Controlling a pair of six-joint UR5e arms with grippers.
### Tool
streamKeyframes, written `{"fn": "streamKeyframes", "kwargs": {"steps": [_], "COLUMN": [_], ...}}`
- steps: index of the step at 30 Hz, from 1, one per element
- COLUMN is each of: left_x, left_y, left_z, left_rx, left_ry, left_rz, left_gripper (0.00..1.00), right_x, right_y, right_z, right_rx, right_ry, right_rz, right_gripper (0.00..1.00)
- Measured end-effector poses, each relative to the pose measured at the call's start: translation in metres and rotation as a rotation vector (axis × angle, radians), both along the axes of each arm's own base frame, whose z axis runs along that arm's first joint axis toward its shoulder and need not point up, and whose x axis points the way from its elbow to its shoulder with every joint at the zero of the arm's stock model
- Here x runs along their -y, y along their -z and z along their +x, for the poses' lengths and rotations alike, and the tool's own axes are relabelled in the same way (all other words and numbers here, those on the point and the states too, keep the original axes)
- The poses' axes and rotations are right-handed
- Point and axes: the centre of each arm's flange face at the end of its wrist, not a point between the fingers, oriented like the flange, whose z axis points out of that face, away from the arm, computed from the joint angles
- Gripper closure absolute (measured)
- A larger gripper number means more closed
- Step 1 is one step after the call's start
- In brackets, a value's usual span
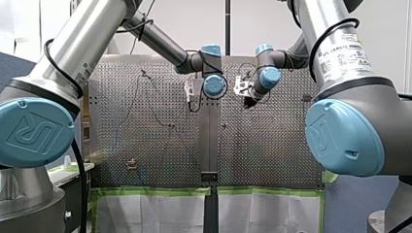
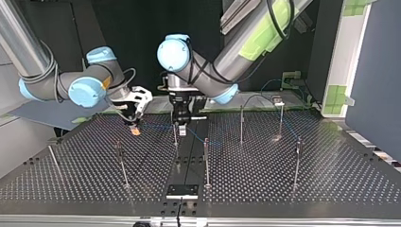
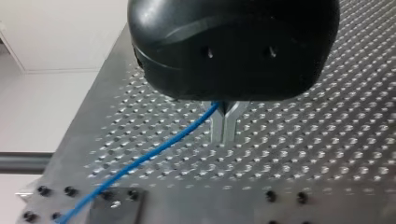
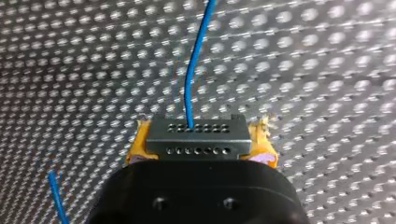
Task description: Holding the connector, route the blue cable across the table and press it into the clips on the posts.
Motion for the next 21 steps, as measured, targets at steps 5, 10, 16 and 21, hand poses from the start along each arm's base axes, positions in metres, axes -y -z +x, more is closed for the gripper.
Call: {"fn": "streamKeyframes", "kwargs": {"steps": [5,10,16,21], "left_x": [0.000,-0.001,-0.005,-0.009], "left_y": [0.035,0.075,0.122,0.144], "left_z": [-0.001,-0.005,-0.015,-0.024], "left_rx": [-0.021,-0.066,-0.133,-0.160], "left_ry": [0.033,0.054,0.069,0.098], "left_rz": [0.013,0.034,0.071,0.077], "left_gripper": [1.00,1.00,1.00,1.00], "right_x": [-0.010,-0.013,-0.012,-0.014], "right_y": [0.019,0.025,0.027,0.034], "right_z": [-0.005,-0.007,-0.010,-0.014], "right_rx": [-0.031,-0.043,-0.051,-0.082], "right_ry": [0.000,-0.002,0.000,-0.004], "right_rz": [0.032,0.040,0.040,0.040], "right_gripper": [1.00,1.00,1.00,1.00]}}
